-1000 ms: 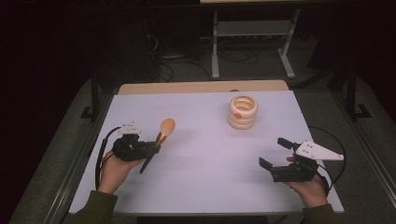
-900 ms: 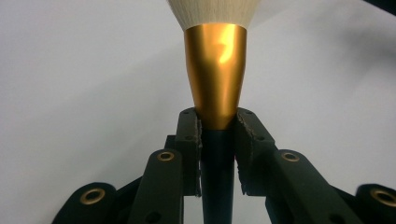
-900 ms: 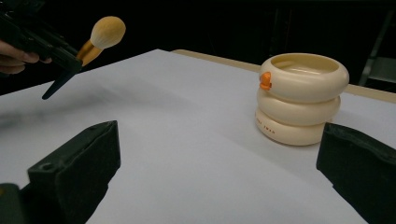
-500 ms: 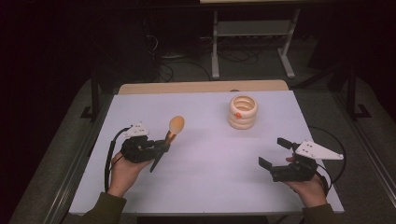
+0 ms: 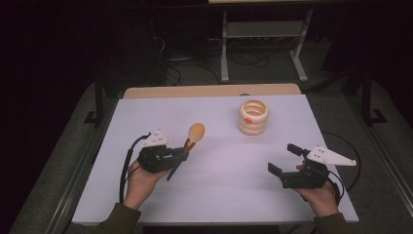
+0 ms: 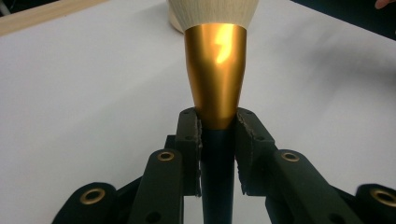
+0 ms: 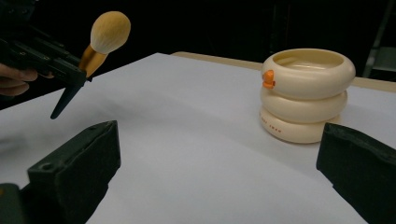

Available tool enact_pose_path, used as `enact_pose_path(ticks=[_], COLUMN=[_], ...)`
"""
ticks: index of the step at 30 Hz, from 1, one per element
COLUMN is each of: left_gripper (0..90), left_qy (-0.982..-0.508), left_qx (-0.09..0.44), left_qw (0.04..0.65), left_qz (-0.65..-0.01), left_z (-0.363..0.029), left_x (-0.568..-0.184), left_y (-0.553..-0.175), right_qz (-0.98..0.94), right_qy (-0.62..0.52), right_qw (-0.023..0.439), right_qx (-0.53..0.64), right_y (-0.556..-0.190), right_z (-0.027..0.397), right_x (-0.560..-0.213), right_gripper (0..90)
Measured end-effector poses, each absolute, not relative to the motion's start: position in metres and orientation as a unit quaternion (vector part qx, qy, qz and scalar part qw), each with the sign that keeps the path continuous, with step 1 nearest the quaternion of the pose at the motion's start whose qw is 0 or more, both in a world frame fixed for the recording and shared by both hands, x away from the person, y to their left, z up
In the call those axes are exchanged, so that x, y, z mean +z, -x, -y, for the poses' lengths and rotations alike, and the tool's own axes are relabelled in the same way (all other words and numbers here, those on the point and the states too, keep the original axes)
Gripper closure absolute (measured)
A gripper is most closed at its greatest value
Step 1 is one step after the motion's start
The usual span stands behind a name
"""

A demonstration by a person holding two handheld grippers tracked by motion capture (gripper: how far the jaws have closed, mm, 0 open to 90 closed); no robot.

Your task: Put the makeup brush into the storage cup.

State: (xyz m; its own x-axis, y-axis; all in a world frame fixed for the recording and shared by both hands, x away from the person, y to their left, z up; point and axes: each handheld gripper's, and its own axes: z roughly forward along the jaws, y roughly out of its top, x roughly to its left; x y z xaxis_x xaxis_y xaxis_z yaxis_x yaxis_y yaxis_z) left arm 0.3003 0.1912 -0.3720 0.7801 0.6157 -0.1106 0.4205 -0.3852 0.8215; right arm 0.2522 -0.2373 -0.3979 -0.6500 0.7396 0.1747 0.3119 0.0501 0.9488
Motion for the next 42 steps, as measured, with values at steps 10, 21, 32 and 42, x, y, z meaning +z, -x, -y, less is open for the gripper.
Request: enact_pose_path(ticks=[10, 21, 32, 42], left_gripper=[72.8, 72.8, 72.8, 72.8], left_qy=[-0.825, -0.827, -0.828, -0.827], left_qx=[0.105, 0.105, 0.103, 0.101], left_qw=[0.464, 0.469, 0.471, 0.478], left_qz=[-0.305, -0.291, -0.287, -0.278], left_z=[-0.182, -0.170, -0.164, -0.152], left_x=[-0.369, -0.368, -0.368, -0.373], left_y=[-0.298, -0.299, -0.299, -0.302], right_qz=[-0.700, -0.689, -0.687, -0.686], right_qy=[-0.374, -0.377, -0.378, -0.374], right_qw=[0.174, 0.160, 0.140, 0.117], right_qx=[0.583, 0.598, 0.604, 0.613], right_y=[-0.255, -0.261, -0.270, -0.280], right_z=[0.226, 0.215, 0.200, 0.185], right_x=[-0.398, -0.395, -0.394, -0.394], right_gripper=[0.0, 3.1, 8.4, 13.6])
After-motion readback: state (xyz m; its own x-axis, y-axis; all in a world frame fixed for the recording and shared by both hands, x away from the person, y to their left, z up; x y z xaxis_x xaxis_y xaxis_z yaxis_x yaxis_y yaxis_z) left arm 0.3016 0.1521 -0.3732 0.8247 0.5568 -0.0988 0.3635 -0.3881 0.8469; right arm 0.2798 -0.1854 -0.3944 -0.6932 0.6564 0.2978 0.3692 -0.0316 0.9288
